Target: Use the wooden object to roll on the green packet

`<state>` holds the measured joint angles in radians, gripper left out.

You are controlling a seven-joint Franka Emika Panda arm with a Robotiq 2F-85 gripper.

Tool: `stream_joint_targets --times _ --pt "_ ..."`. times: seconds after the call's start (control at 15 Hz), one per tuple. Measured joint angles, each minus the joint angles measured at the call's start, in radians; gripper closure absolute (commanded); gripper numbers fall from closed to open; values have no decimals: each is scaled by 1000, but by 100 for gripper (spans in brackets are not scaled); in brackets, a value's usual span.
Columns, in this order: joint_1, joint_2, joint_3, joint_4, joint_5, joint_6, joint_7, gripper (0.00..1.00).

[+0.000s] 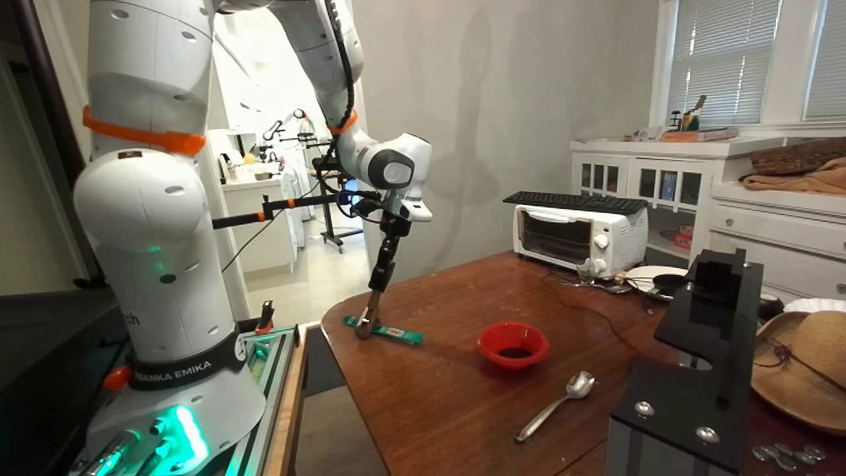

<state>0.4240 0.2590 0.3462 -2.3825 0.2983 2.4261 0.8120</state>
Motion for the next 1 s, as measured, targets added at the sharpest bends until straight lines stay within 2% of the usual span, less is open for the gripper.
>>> stream_joint_targets --times 0.47,1.0 --pt "-25 6 -12 1 36 0 -82 78" --pt "-56 7 -82 24 21 -1 -92 78"
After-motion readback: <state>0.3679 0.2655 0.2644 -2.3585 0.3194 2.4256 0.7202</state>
